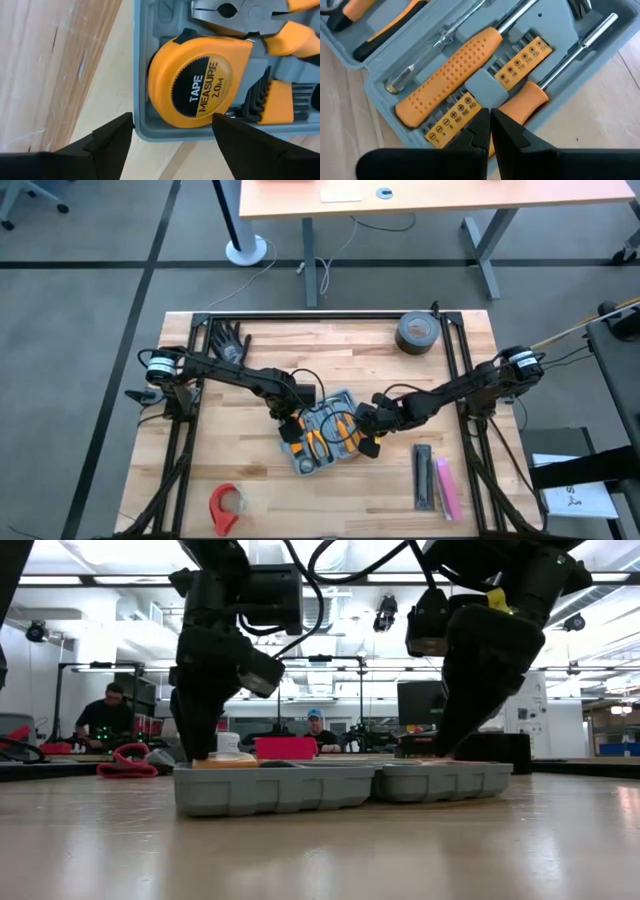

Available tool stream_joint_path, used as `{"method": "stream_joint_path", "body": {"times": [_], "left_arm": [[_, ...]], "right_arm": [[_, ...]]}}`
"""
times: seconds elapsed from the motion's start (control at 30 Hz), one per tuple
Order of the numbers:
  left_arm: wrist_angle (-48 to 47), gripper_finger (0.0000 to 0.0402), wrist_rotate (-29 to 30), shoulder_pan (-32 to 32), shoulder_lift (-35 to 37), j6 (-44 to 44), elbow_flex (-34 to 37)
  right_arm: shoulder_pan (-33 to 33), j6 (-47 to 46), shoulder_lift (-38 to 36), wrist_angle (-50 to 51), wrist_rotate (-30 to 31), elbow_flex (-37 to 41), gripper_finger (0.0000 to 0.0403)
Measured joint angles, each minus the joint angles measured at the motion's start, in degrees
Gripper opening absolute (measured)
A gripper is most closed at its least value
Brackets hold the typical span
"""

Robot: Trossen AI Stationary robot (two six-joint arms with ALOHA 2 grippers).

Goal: Prefit tool cases
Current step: Remove the tape measure from the gray tool box

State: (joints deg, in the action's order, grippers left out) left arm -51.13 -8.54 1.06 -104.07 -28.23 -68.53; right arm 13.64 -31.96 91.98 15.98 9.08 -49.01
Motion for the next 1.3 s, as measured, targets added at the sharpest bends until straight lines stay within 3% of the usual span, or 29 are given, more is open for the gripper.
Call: {"method": "stream_joint_path", "body": {"times": [0.43,0.77,1.1,1.3], "left_arm": [[0.52,0.0268,-3.10,-0.36,0.09,1.78,-0.02],[-0.11,0.0273,-3.06,-0.68,0.26,7.08,-4.02],[1.03,0.0263,-2.91,-0.68,0.28,6.32,-5.79],[1.53,0.0265,0.09,-0.68,0.28,4.74,-5.66]], "right_arm": [[-1.59,0.02,-0.01,-0.37,0.12,0.00,0.0000],[-2.46,0.02,1.20,-0.50,0.09,0.00,0.0000],[-2.49,-0.01,2.47,-1.87,0.02,0.00,0.0000],[-2.55,0.00,2.47,-1.90,-0.07,0.00,0.0000]]}}
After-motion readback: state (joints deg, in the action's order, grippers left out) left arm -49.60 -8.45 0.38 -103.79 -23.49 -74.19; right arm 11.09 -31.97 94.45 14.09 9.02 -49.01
